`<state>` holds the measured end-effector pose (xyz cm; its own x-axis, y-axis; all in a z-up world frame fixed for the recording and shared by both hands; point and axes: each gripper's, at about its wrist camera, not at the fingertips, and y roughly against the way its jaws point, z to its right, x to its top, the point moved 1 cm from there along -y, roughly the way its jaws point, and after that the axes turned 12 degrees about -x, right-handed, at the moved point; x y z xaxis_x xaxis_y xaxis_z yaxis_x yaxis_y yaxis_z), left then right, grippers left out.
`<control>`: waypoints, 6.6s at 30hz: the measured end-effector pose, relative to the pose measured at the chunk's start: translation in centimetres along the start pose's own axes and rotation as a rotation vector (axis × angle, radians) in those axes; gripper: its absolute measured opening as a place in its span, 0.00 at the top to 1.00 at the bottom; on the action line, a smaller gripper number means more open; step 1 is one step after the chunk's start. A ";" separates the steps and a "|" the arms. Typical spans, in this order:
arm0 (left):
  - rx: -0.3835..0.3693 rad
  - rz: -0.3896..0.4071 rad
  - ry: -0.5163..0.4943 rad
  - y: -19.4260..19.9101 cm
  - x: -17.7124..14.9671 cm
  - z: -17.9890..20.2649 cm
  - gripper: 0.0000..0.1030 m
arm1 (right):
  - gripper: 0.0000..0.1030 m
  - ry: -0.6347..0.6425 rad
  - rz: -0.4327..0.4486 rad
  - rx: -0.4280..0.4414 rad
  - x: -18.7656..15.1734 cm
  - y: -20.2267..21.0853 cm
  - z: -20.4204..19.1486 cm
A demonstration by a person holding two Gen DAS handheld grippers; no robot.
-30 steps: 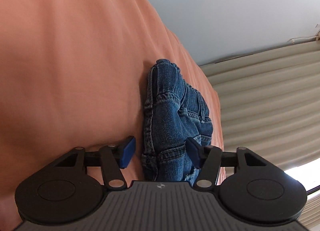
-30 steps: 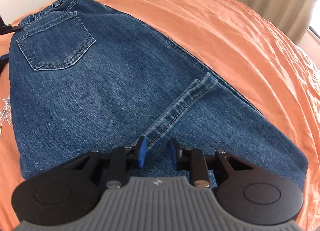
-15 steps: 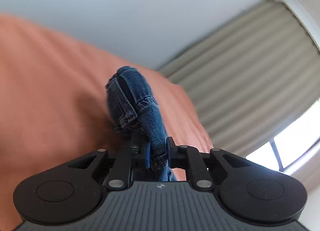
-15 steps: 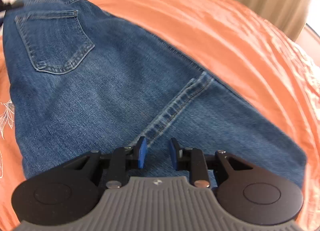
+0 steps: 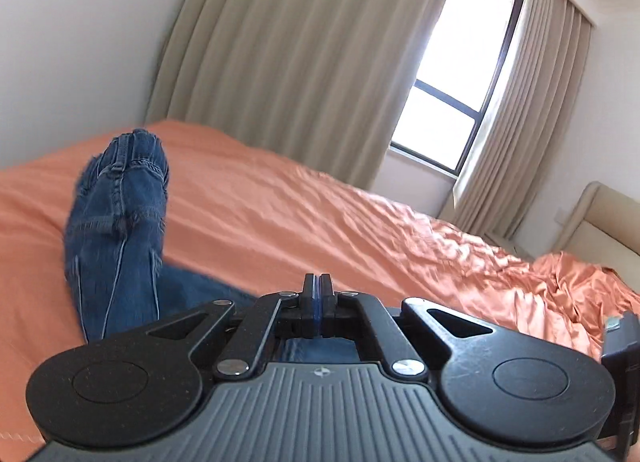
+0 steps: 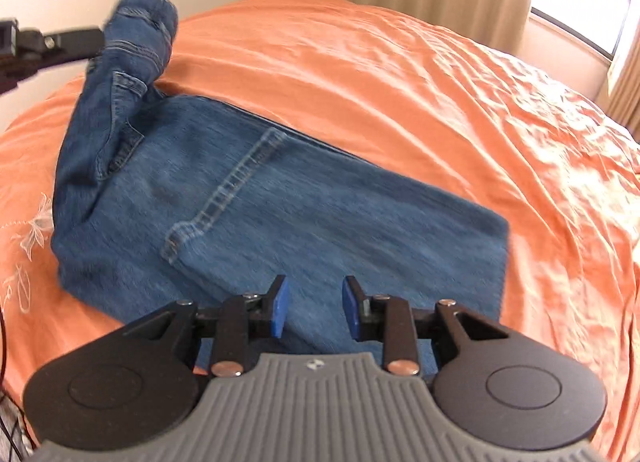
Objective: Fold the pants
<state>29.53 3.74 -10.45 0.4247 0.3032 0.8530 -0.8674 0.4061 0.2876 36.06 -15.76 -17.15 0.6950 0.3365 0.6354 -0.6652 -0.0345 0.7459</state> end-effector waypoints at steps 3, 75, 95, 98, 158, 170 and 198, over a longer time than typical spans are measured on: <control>0.012 -0.010 0.116 0.5 -0.1 -1.8 0.95 | 0.69 -0.003 -0.002 0.015 -1.3 0.5 1.0; -0.018 -0.121 -0.161 2.7 5.1 5.2 0.81 | 0.51 -0.423 0.062 0.105 -6.1 2.9 7.1; -0.207 -0.587 -0.008 -10.3 -8.8 8.5 0.36 | 0.51 -0.603 -0.020 0.076 -12.7 3.4 13.1; -0.267 -0.574 0.037 -9.9 -7.8 8.6 0.26 | 0.51 -0.593 0.003 0.099 -11.5 3.5 12.9; -0.118 -0.364 0.083 -7.3 0.3 -4.7 0.34 | 0.89 -0.662 -0.162 0.116 2.3 -10.3 16.8; -0.075 -0.434 0.054 -7.5 -2.3 -5.0 0.34 | 0.64 -0.695 -0.091 0.114 0.5 -9.5 18.2; 0.106 -0.640 -0.639 -0.1 -8.4 -0.7 0.75 | 0.90 -1.138 -0.050 0.291 -10.1 -1.7 17.3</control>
<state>26.27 1.73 -17.93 0.6363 -0.5008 0.5867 -0.5482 0.2416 0.8007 34.84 -35.42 -21.36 0.6603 -0.6857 0.3063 -0.6450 -0.3088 0.6990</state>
